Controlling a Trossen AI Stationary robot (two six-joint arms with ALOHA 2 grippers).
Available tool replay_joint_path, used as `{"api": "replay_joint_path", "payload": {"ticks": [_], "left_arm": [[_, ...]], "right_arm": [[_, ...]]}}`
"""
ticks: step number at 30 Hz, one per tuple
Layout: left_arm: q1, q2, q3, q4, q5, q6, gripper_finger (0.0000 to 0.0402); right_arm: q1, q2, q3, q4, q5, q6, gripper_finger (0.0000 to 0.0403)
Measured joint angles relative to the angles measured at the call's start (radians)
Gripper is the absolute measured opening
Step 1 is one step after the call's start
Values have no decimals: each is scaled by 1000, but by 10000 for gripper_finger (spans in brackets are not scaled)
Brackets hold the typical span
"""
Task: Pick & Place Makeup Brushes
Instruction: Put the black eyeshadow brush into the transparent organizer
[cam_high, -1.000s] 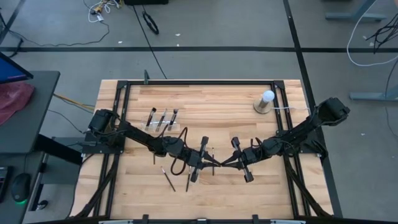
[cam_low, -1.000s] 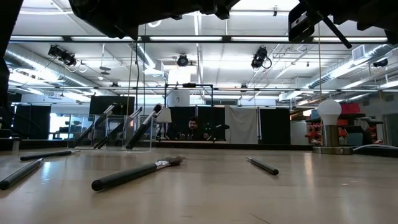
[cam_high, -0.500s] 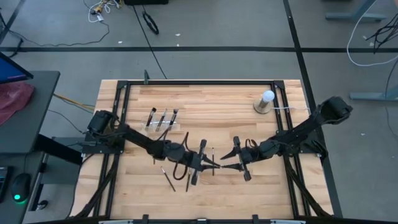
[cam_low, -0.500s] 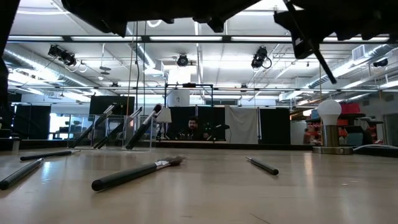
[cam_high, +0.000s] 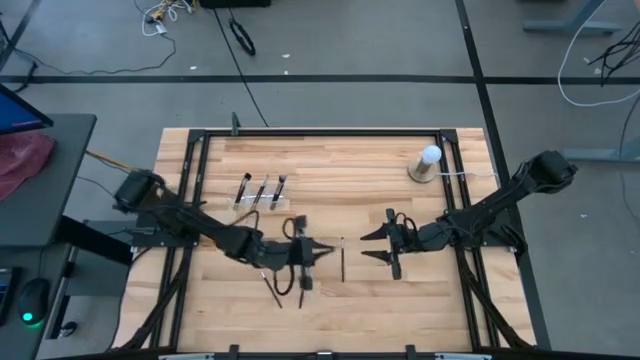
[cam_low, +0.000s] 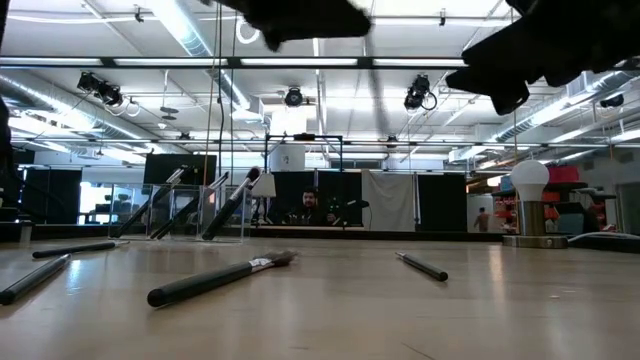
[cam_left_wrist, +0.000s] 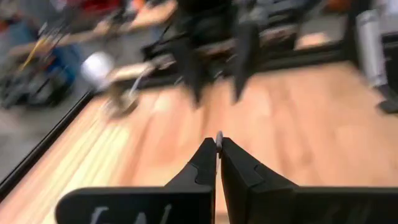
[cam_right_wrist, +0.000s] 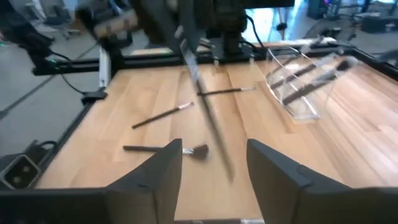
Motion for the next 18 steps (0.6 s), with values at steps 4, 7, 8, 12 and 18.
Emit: {"api": "replay_joint_path", "payload": {"ticks": [4, 7, 8, 12, 18], "left_arm": [[-3, -135, 0, -316, -118, -176, 14], [4, -224, 0, -553, -168, -314, 10], [8, -252, 0, -628, -174, -358, 8], [31, -350, 0, -846, -178, -507, 11], [74, -502, 0, -1085, -151, -651, 9]], "right_arm": [[0, 45, 0, 41, 22, 6, 173], [0, 87, 0, 90, 22, 3, 169], [0, 102, 0, 114, 22, 1, 168], [-10, 163, 0, 201, 22, -9, 166], [-29, 231, 0, 292, 22, -17, 167]]}}
